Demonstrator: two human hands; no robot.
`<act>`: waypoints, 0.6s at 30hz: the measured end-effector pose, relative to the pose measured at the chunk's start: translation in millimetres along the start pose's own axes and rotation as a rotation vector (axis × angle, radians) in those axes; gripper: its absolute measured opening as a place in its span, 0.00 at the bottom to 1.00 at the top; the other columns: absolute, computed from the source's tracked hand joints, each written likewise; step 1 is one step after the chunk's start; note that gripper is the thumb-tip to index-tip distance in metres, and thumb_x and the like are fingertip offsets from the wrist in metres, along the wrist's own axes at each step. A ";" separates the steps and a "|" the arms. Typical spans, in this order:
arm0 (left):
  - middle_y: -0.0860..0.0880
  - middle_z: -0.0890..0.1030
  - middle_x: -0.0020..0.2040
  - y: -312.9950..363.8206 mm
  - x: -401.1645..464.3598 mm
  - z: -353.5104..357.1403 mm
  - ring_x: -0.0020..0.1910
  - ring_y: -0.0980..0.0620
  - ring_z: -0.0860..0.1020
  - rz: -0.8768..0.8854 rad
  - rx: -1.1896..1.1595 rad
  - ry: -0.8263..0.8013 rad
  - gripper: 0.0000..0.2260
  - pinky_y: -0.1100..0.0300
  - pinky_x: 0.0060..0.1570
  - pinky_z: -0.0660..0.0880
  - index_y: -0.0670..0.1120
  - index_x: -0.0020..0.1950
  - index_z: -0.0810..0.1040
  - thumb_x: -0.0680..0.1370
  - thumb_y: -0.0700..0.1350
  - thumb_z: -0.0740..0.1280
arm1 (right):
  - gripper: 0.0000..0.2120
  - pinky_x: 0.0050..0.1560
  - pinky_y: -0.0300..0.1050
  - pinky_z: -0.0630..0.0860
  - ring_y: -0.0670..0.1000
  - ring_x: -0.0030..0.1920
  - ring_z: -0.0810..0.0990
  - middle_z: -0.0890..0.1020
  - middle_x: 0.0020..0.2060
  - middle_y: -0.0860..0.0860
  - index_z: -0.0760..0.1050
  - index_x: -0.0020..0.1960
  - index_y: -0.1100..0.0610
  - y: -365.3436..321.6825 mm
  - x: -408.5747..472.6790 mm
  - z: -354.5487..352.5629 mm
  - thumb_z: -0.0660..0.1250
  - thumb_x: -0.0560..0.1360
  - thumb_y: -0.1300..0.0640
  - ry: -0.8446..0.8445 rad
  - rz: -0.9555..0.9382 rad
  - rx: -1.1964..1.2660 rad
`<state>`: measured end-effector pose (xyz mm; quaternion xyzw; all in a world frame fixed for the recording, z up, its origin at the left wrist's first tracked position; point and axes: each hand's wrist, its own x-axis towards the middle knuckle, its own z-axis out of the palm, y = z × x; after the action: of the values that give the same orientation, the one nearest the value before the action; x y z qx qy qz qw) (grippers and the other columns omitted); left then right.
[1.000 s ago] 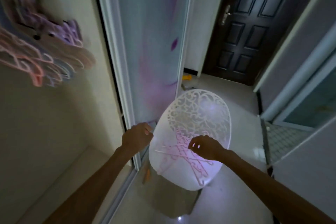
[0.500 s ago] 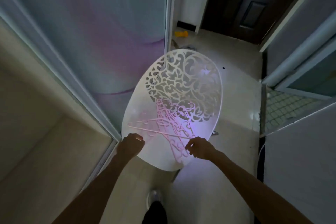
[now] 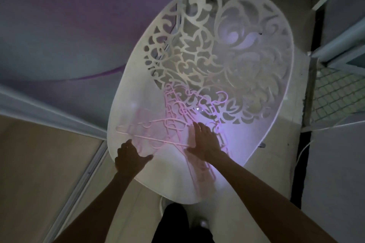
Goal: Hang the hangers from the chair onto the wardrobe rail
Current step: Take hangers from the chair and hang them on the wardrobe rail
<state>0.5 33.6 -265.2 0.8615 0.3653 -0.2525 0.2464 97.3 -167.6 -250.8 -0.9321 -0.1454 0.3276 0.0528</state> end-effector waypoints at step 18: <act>0.46 0.81 0.47 -27.0 19.7 -17.0 0.42 0.51 0.76 0.015 -0.203 -0.074 0.20 0.62 0.43 0.70 0.47 0.44 0.75 0.60 0.48 0.81 | 0.23 0.45 0.46 0.70 0.58 0.55 0.78 0.79 0.56 0.53 0.67 0.68 0.51 50.7 13.1 -12.9 0.63 0.74 0.59 0.255 -0.133 0.235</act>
<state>-3.6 70.4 -271.0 0.8250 0.3730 -0.2439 0.3477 127.1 -211.9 -258.4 -0.9418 -0.1593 0.2172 0.2010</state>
